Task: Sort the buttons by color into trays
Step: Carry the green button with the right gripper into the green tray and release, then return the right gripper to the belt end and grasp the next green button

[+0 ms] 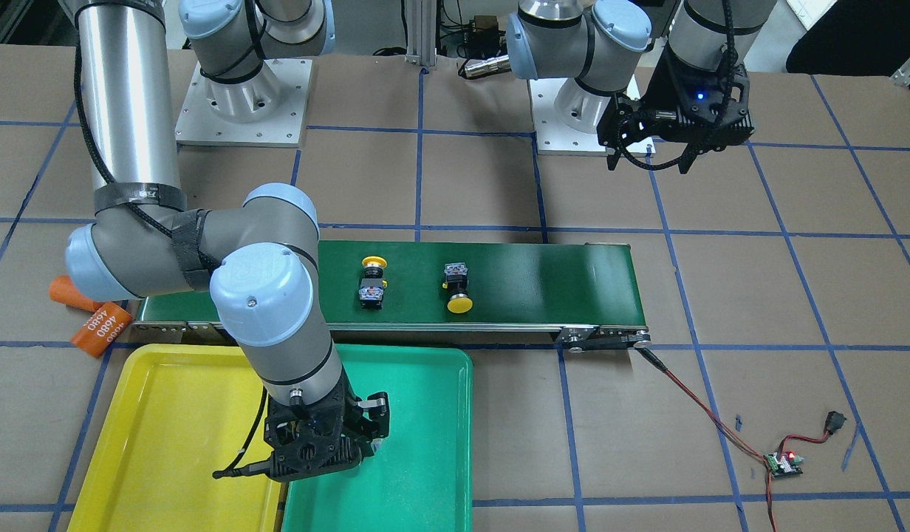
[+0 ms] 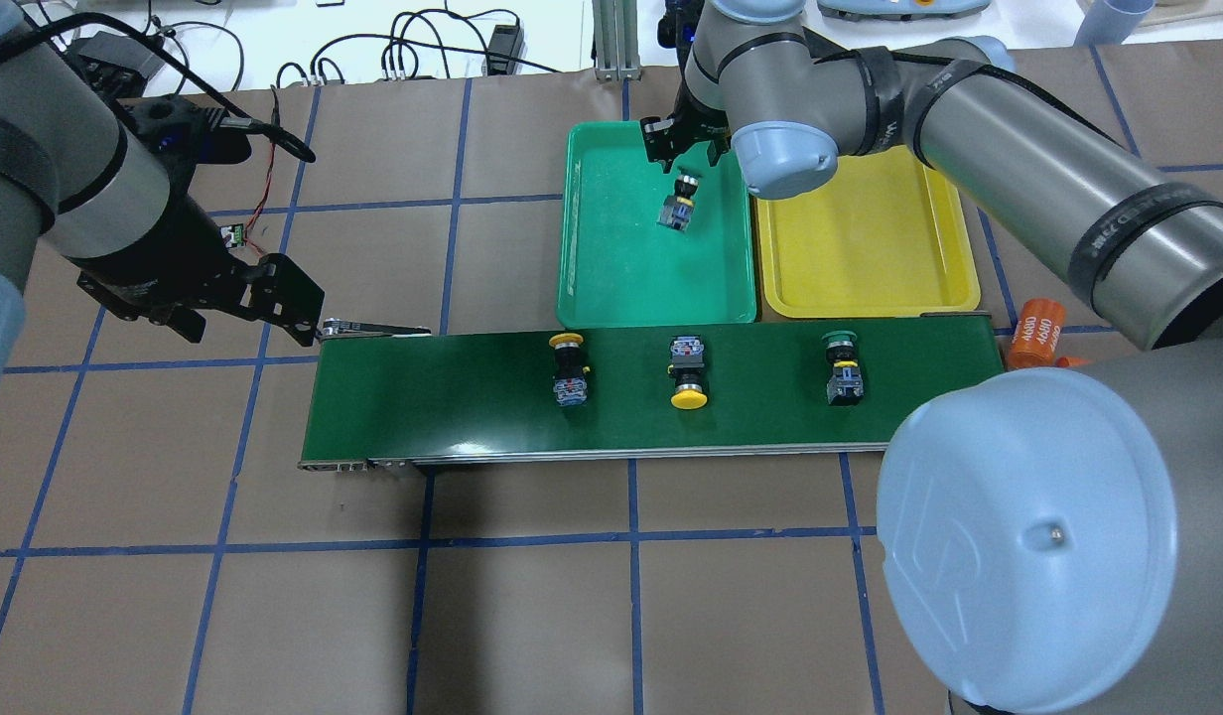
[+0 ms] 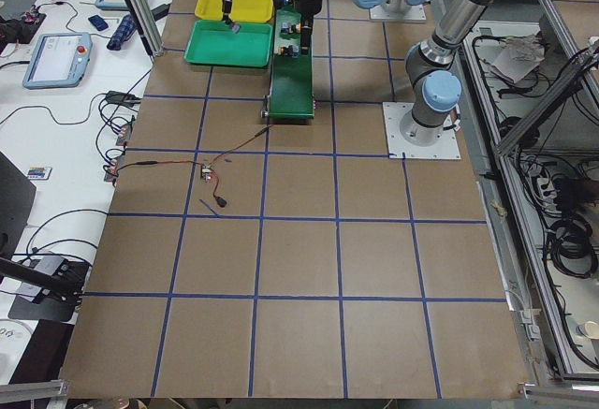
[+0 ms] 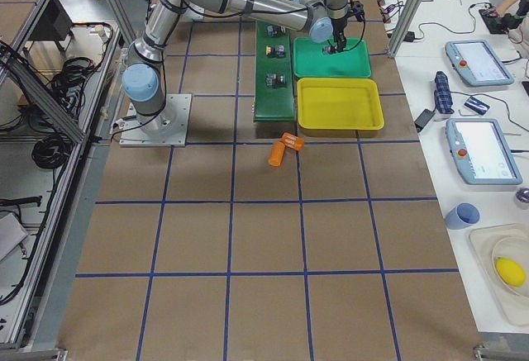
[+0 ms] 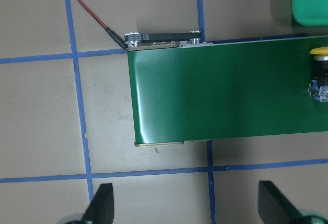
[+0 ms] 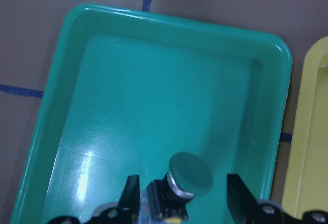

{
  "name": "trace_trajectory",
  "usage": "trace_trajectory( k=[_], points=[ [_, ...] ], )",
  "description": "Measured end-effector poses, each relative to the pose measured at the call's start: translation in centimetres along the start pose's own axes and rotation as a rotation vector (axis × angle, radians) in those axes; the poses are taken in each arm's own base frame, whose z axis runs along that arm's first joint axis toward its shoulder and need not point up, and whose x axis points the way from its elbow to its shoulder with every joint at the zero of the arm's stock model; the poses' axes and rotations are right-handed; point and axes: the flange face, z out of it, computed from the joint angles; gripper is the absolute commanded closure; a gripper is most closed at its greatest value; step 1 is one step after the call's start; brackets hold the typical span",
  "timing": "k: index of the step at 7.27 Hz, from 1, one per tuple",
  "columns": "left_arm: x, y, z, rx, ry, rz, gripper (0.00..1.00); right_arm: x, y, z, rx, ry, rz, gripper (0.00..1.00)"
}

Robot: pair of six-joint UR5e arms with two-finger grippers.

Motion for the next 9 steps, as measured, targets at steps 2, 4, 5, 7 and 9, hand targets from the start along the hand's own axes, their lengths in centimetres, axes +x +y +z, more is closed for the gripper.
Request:
trace_trajectory(
  k=[2, 4, 5, 7, 9],
  points=[
    [0.2, -0.3, 0.1, -0.003, 0.002, 0.011, 0.00, 0.1, 1.9, -0.6, 0.010, 0.013, -0.009, 0.00],
    [2.4, -0.6, 0.3, -0.001, 0.003, 0.060, 0.00, 1.2, 5.6, -3.9, -0.005, 0.048, 0.002, 0.00],
    [3.3, -0.6, 0.6, -0.005, 0.003, 0.084, 0.00, 2.0, 7.7, -5.9, -0.008, 0.087, 0.005, 0.00],
    [3.8, -0.6, 1.2, -0.011, -0.001, 0.102, 0.00, 6.3, 11.4, -7.6, -0.087, 0.166, 0.043, 0.00],
    [3.8, -0.7, 1.2, -0.003, -0.003, 0.104, 0.00, 10.6, 15.1, -9.2, -0.191, 0.196, 0.087, 0.00]
  ],
)
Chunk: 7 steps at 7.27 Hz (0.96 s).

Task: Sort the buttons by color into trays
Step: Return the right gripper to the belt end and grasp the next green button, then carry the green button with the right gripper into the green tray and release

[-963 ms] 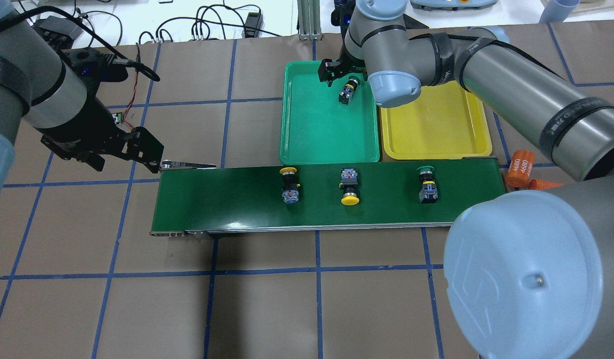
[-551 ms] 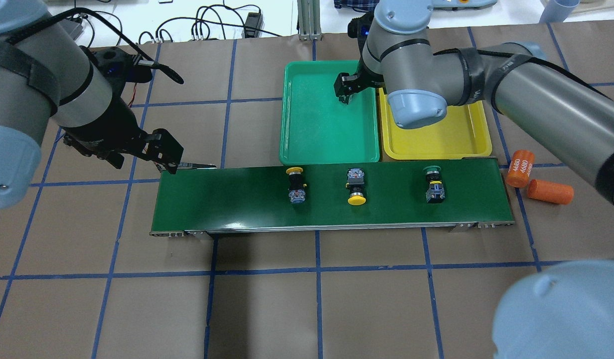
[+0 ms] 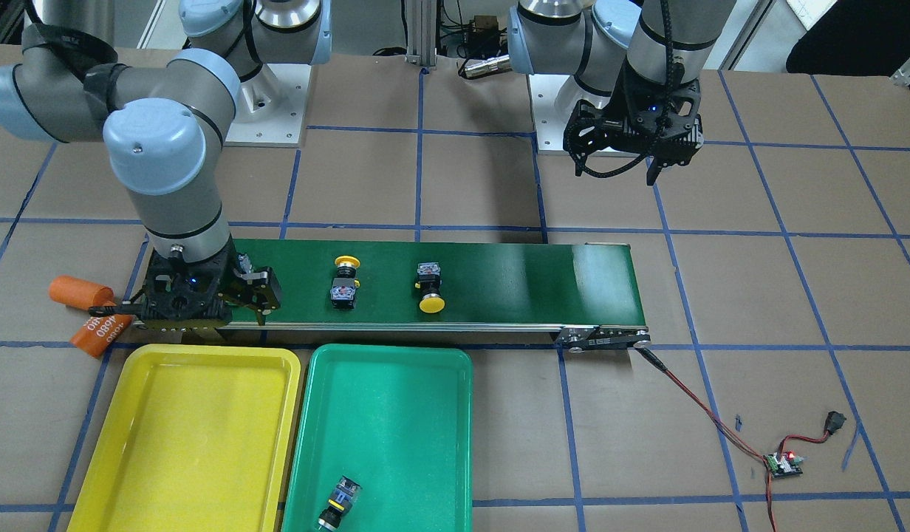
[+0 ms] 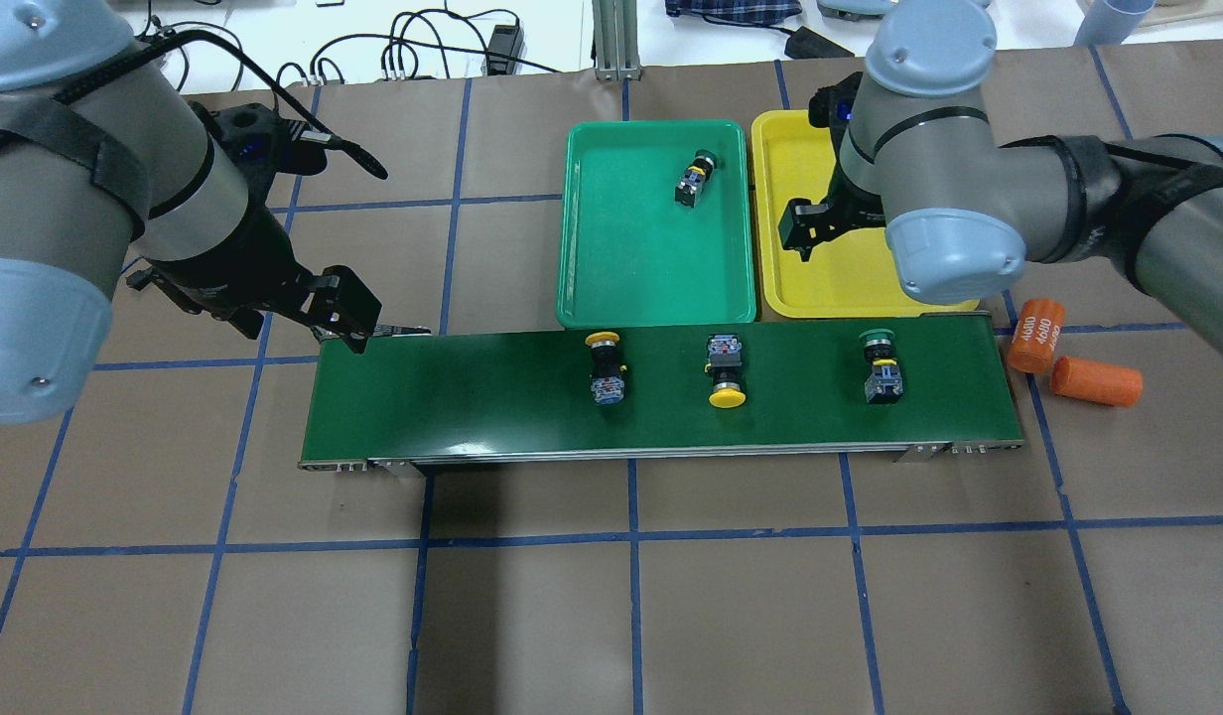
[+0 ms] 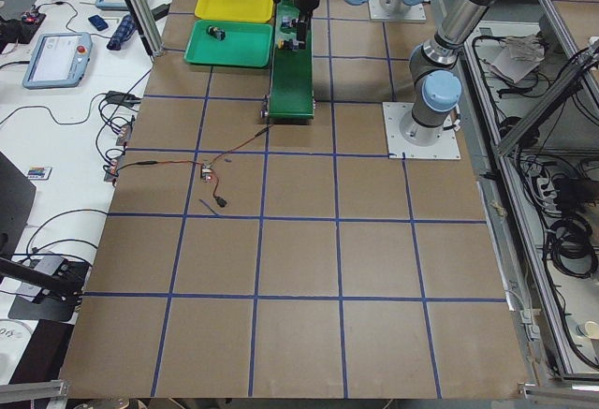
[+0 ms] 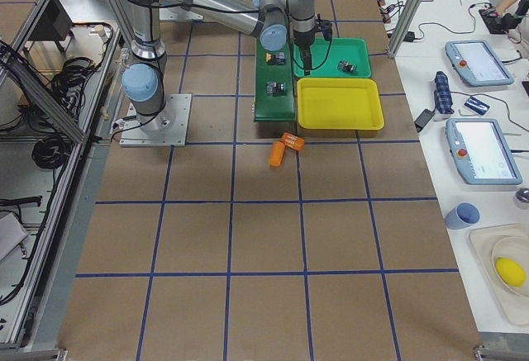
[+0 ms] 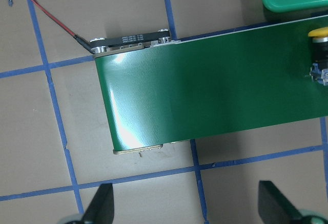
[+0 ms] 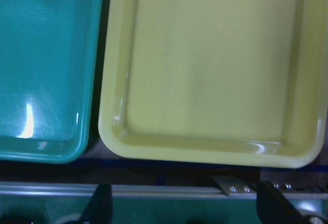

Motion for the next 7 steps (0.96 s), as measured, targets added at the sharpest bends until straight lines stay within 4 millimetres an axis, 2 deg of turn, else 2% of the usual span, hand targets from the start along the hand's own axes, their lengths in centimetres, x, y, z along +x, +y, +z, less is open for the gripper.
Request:
trace_trajectory(
  k=[2, 4, 6, 7],
  points=[
    [0.0, 0.0, 0.0, 0.002, -0.001, 0.000, 0.00, 2.3, 3.7, 0.2, -0.045, 0.006, 0.017, 0.00],
    [0.0, 0.1, 0.1, 0.001, -0.001, 0.000, 0.00, 4.3, 5.6, 2.0, -0.095, -0.002, 0.030, 0.07],
    [0.0, 0.1, 0.1, 0.000, -0.003, 0.000, 0.00, 4.6, 7.1, 3.9, -0.139, -0.014, 0.038, 0.31],
    [0.0, 0.2, 0.1, -0.001, -0.003, 0.000, 0.00, 4.7, 7.6, 4.6, -0.157, -0.018, 0.040, 0.55]
  ],
)
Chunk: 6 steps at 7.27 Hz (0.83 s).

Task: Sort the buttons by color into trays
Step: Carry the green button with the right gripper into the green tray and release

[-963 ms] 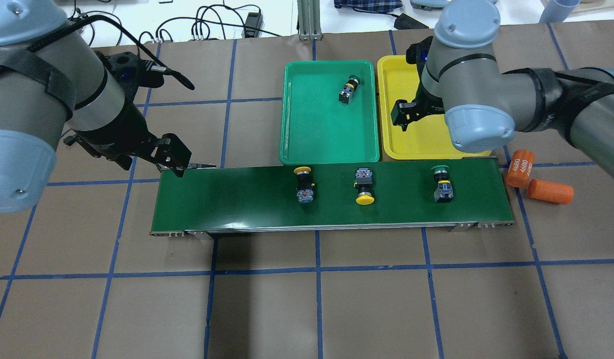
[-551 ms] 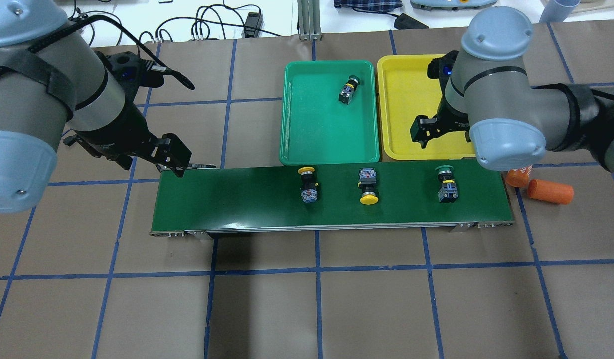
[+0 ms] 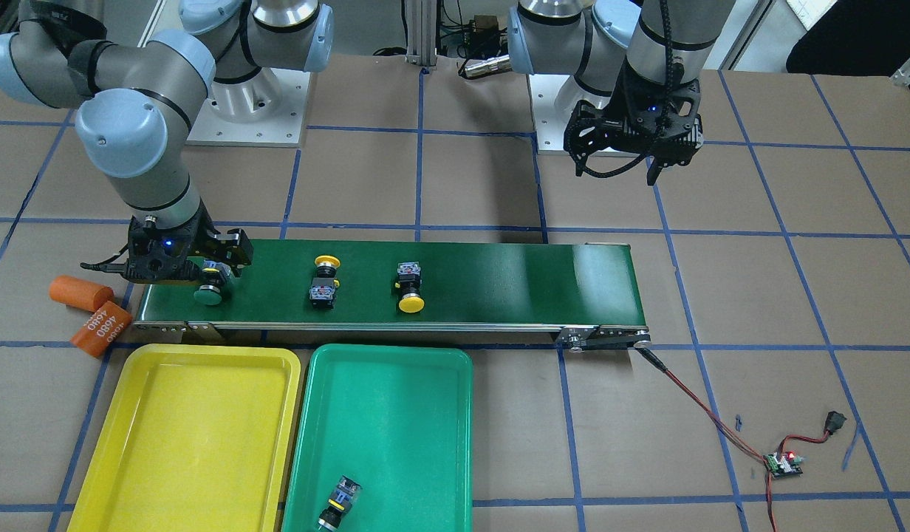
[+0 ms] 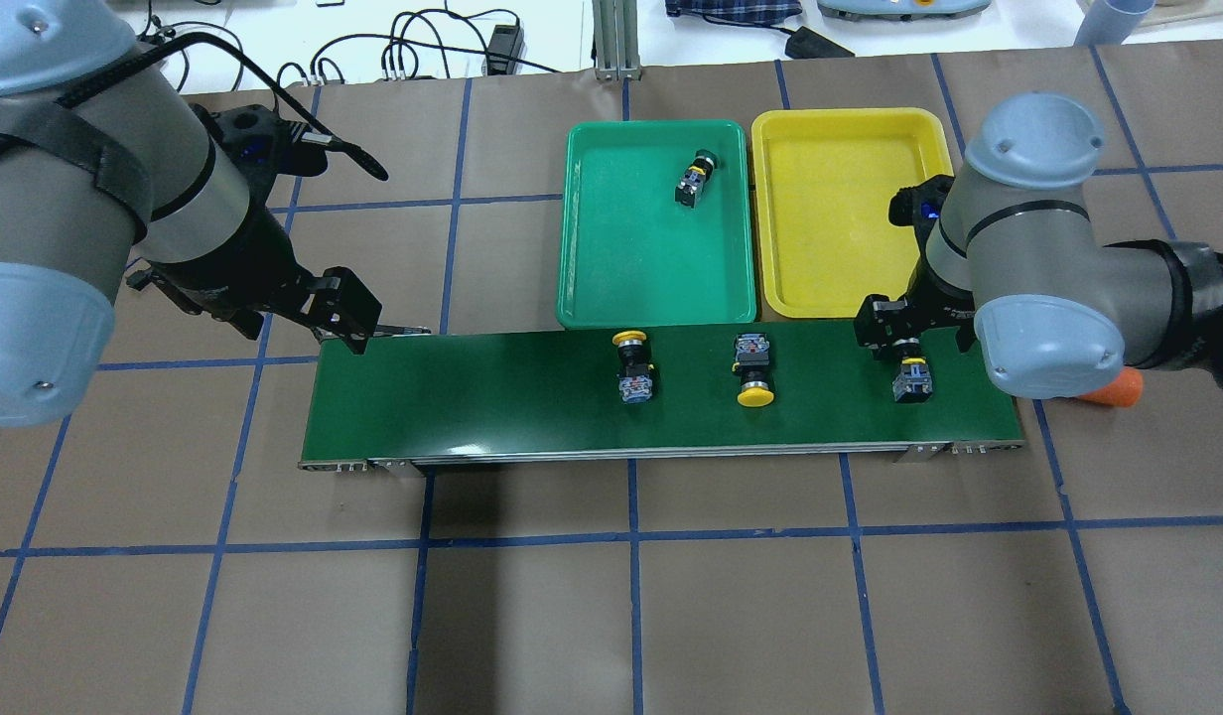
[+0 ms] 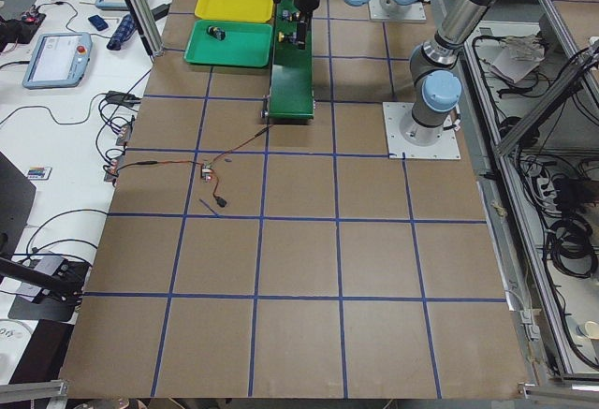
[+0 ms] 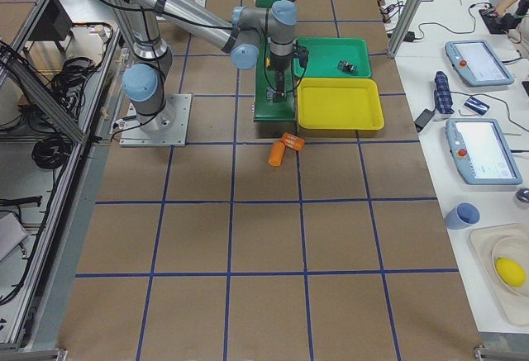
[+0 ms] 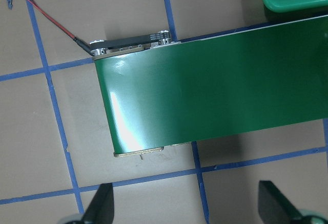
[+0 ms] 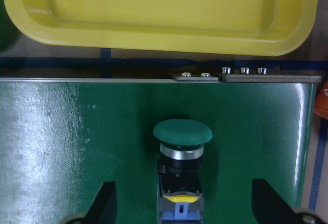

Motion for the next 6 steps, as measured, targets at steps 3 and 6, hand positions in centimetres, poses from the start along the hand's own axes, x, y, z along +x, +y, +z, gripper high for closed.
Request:
trace_trajectory(
  k=[3, 6],
  points=[
    [0.1, 0.3, 0.1, -0.001, -0.002, 0.000, 0.00, 1.8, 0.2, 1.1, -0.032, -0.008, 0.013, 1.00],
    [-0.6, 0.1, -0.3, -0.001, 0.004, -0.014, 0.00, 2.9, -0.7, -0.3, 0.011, -0.004, 0.025, 1.00]
  ],
)
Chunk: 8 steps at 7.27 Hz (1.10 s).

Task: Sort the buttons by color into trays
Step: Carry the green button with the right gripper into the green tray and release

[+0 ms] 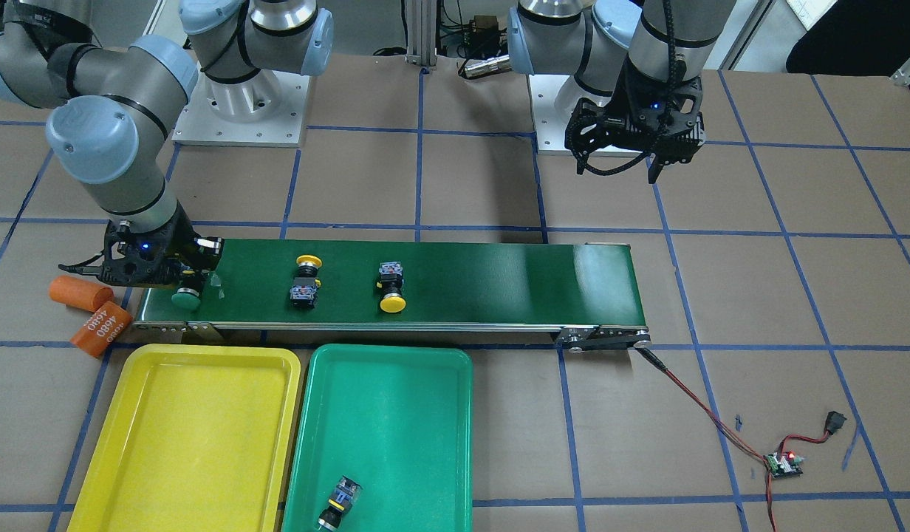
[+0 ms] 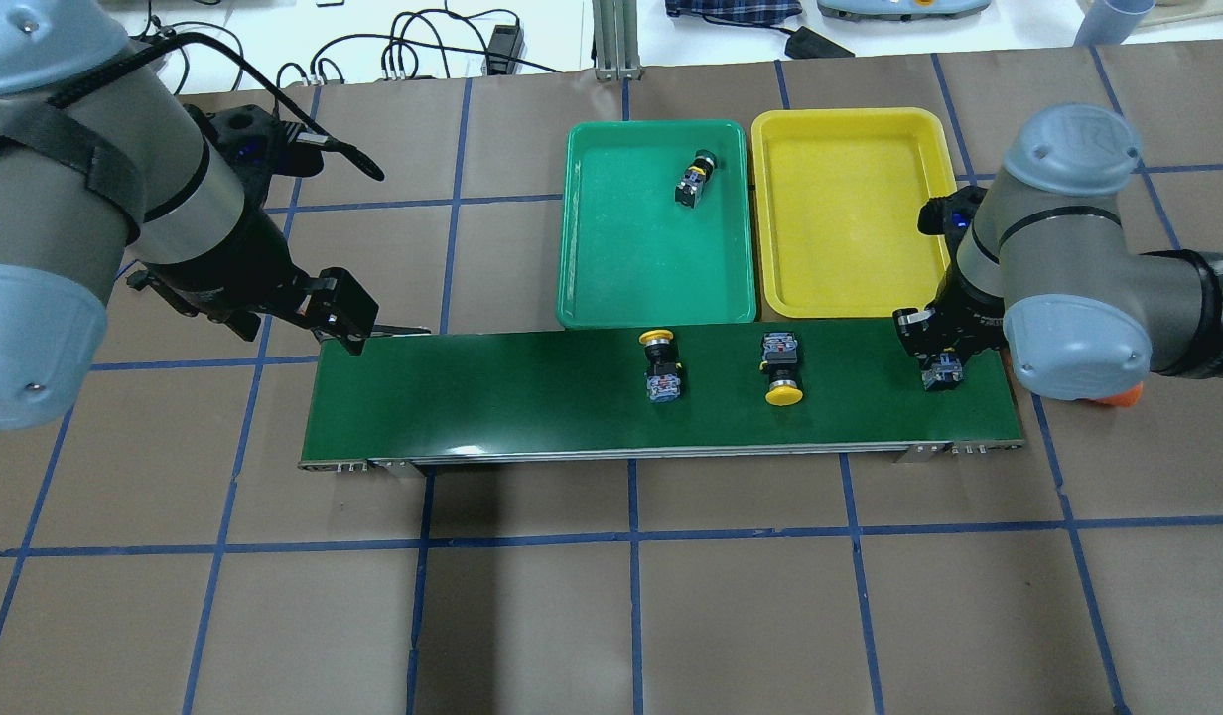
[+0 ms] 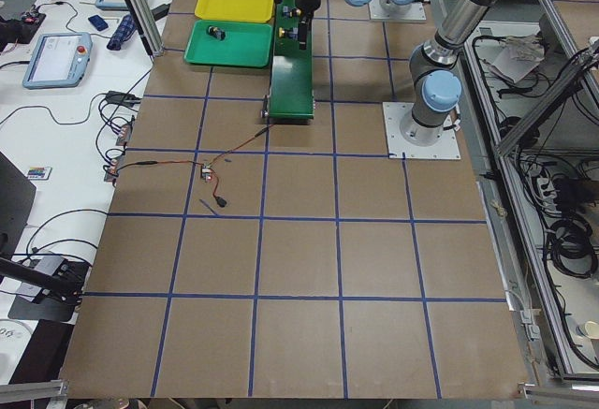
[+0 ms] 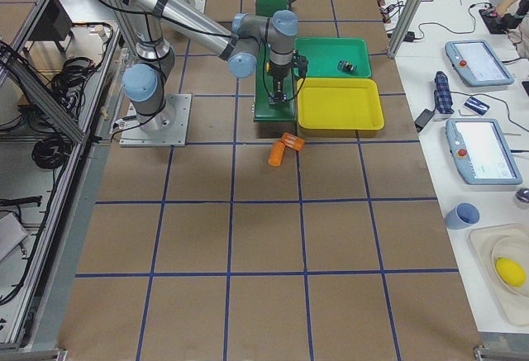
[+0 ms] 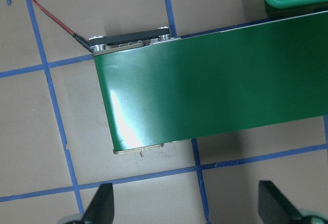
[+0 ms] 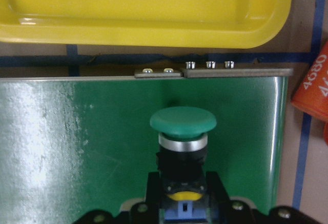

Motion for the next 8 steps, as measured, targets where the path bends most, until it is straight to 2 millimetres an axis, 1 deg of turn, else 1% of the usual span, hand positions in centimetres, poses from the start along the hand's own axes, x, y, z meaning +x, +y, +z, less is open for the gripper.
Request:
trace_trajectory(
  k=[2, 3, 4, 5, 6, 7, 8],
  points=[
    [-1.6, -0.2, 0.1, -0.016, 0.020, -0.039, 0.00, -0.3, -2.4, -3.5, 0.081, -0.029, 0.004, 1.00],
    [-1.9, -0.3, 0.2, -0.019, 0.035, -0.050, 0.00, -1.2, -3.7, -5.2, 0.120, -0.066, 0.006, 1.00],
    [-2.0, -0.3, 0.3, -0.021, 0.041, -0.055, 0.00, -3.4, -5.2, -6.2, 0.142, -0.091, 0.013, 1.00],
    [-2.0, -0.2, 0.5, -0.025, 0.044, -0.056, 0.00, -6.7, -6.7, -6.8, 0.154, -0.105, 0.032, 1.00],
    [-2.0, -0.1, 0.7, -0.028, 0.045, -0.056, 0.00, -11.0, -8.3, -7.3, 0.165, -0.115, 0.054, 1.00],
    [-2.0, -0.1, 0.8, -0.029, 0.046, -0.056, 0.00, -15.8, -9.8, -7.6, 0.175, -0.126, 0.075, 1.00],
    [-2.0, -0.1, 0.8, -0.027, 0.045, -0.056, 0.00, -19.7, -11.2, -7.2, 0.178, -0.138, 0.094, 1.00]
  ],
)
